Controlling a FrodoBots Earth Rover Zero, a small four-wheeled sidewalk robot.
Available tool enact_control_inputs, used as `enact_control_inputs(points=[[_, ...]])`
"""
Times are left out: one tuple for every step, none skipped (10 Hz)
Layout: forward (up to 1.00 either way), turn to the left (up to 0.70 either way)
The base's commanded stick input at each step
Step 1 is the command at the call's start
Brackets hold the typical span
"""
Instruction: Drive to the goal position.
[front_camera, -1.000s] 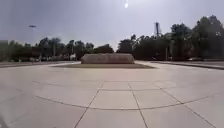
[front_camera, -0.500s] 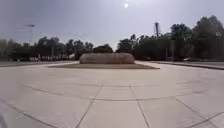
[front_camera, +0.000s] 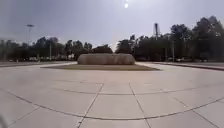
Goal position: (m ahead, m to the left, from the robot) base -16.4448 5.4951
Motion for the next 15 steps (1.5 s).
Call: enact_control_inputs(points=[[1.0,0.0],[1.0,0.0],[1.0,0.0],[1.0,0.0],[1.0,0.0],[1.0,0.0],[1.0,0.0],[1.0,0.0],[1.0,0.0],[1.0,0.0],[1.0,0.0],[1.0,0.0],[1.0,0.0],[1.0,0.0],[1.0,0.0]])
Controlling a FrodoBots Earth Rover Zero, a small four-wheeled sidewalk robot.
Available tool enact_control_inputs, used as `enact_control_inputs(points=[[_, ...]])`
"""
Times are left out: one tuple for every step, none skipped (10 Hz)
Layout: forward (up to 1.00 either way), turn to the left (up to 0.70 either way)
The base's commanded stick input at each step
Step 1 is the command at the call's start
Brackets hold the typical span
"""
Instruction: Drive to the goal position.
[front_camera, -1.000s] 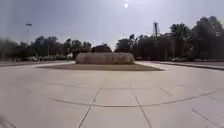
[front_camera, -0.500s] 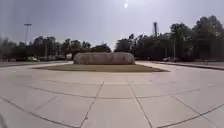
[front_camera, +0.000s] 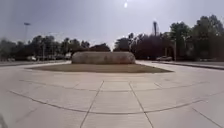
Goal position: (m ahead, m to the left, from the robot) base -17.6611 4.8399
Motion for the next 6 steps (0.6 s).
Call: enact_control_inputs(points=[[1.0,0.0],[1.0,0.0],[1.0,0.0],[1.0,0.0],[1.0,0.0],[1.0,0.0]])
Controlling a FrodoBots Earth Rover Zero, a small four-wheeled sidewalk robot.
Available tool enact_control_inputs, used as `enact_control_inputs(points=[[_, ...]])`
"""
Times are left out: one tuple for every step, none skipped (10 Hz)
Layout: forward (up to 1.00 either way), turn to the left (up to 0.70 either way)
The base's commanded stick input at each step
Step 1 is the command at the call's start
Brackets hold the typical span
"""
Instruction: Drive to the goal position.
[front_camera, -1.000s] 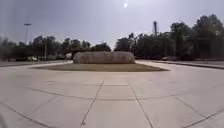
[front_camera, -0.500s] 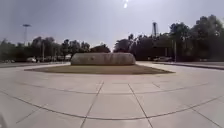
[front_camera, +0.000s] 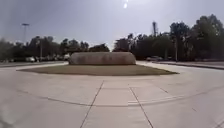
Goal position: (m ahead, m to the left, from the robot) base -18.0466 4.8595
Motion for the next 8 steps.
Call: enact_control_inputs(points=[[1.0,0.0],[1.0,0.0],[1.0,0.0],[1.0,0.1],[1.0,0.3],[1.0,0.36],[1.0,0.4],[1.0,0.4]])
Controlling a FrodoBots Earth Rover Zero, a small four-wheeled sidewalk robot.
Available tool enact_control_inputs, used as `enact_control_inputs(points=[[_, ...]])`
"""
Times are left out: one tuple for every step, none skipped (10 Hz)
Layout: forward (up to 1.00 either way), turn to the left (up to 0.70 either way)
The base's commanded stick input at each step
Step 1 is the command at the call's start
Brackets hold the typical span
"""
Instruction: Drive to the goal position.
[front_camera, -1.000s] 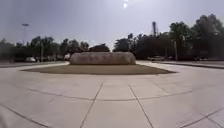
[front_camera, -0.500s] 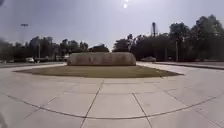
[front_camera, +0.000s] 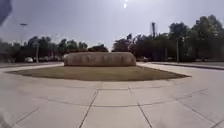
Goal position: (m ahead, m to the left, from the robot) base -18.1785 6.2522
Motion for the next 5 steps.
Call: enact_control_inputs(points=[[1.0,0.4],[1.0,0.4],[1.0,0.4],[1.0,0.4],[1.0,0.4]])
